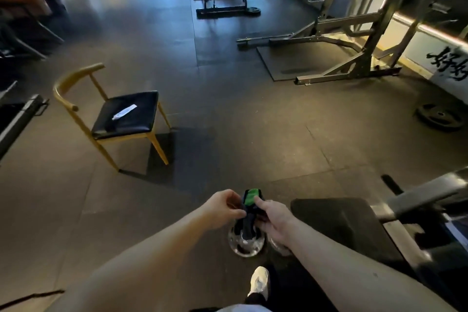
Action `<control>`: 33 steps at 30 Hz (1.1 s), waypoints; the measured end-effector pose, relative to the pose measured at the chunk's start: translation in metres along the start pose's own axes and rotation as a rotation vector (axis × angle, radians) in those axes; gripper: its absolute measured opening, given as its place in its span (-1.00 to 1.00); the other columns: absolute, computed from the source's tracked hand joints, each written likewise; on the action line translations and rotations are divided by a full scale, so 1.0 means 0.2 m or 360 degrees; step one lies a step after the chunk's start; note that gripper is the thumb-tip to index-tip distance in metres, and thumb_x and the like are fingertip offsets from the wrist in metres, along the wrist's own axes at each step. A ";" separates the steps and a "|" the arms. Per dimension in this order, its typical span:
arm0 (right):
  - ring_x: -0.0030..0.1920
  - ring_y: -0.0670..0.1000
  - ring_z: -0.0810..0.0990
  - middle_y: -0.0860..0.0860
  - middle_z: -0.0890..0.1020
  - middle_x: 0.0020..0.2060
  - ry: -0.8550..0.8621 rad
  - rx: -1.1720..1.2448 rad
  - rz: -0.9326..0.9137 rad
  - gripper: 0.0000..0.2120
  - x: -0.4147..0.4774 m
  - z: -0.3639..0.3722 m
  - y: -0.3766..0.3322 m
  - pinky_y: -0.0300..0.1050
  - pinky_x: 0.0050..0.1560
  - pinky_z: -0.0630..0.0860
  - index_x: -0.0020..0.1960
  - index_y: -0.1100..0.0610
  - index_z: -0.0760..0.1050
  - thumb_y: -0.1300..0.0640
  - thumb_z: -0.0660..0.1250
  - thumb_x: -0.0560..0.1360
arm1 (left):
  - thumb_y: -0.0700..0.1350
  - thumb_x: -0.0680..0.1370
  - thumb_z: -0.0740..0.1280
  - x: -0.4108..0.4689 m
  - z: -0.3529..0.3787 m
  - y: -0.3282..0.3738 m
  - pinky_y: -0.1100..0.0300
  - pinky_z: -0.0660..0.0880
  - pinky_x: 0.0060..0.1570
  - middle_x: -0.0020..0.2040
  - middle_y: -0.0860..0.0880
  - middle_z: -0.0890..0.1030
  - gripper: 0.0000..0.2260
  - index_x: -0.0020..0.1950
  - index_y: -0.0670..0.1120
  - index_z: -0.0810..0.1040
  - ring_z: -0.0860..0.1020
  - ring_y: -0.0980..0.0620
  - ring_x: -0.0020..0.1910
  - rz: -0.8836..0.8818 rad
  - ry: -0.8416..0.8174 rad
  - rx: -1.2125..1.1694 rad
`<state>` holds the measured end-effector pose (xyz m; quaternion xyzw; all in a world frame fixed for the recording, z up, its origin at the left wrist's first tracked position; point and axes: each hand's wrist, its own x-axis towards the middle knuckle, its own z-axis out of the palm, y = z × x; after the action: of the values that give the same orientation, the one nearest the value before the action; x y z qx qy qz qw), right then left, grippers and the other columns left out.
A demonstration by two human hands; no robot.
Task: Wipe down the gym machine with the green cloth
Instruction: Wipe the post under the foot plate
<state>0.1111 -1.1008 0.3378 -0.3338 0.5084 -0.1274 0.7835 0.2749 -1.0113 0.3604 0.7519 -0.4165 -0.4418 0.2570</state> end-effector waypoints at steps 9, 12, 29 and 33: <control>0.19 0.26 0.65 0.28 0.65 0.18 0.0057 0.0156 0.0104 -0.67 0.59 -0.01 -0.49 0.18 0.24 0.59 0.29 0.32 0.51 0.13 0.36 0.63 | -0.07 0.63 0.37 0.79 -0.30 0.21 0.12 0.56 -0.05 -0.04 -0.05 0.66 -0.91 0.07 -0.06 0.61 0.62 -0.02 -0.04 -0.0040 0.0034 0.0227; 0.21 0.21 0.64 0.22 0.66 0.19 0.0089 0.0205 0.0132 -0.61 0.77 0.00 -0.58 0.15 0.25 0.59 0.36 0.29 0.47 0.12 0.39 0.61 | -0.04 0.66 0.28 1.05 -0.39 0.19 -0.08 0.60 0.07 -0.03 -0.08 0.62 -0.93 0.04 -0.01 0.51 0.62 -0.08 -0.03 -0.0165 0.0115 0.0083; 0.07 0.14 0.67 0.21 0.64 0.17 0.1051 0.0930 0.0001 -0.71 1.18 0.58 -0.81 -0.12 -0.22 0.65 0.31 0.25 0.48 0.41 0.26 0.61 | -0.11 0.50 0.55 2.07 -0.74 0.27 0.49 0.47 -0.14 0.07 0.04 0.60 -0.62 0.26 -0.09 0.55 0.58 0.10 0.05 0.0500 -0.1307 0.0453; 0.15 0.13 0.65 0.15 0.65 0.17 0.1215 0.1062 -0.0024 -0.75 1.15 0.70 -0.70 -0.12 -0.16 0.61 0.25 0.16 0.50 0.38 0.23 0.64 | -0.31 0.57 0.39 2.09 -0.76 0.27 0.43 0.50 -0.06 0.06 -0.02 0.64 -0.78 0.18 -0.12 0.62 0.60 0.02 0.08 0.0661 -0.1403 0.0621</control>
<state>0.3572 -1.2740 0.3028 0.0015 0.6877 -0.4017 0.6048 0.4962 -1.3928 0.2861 0.4301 -0.6999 -0.5702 -0.0052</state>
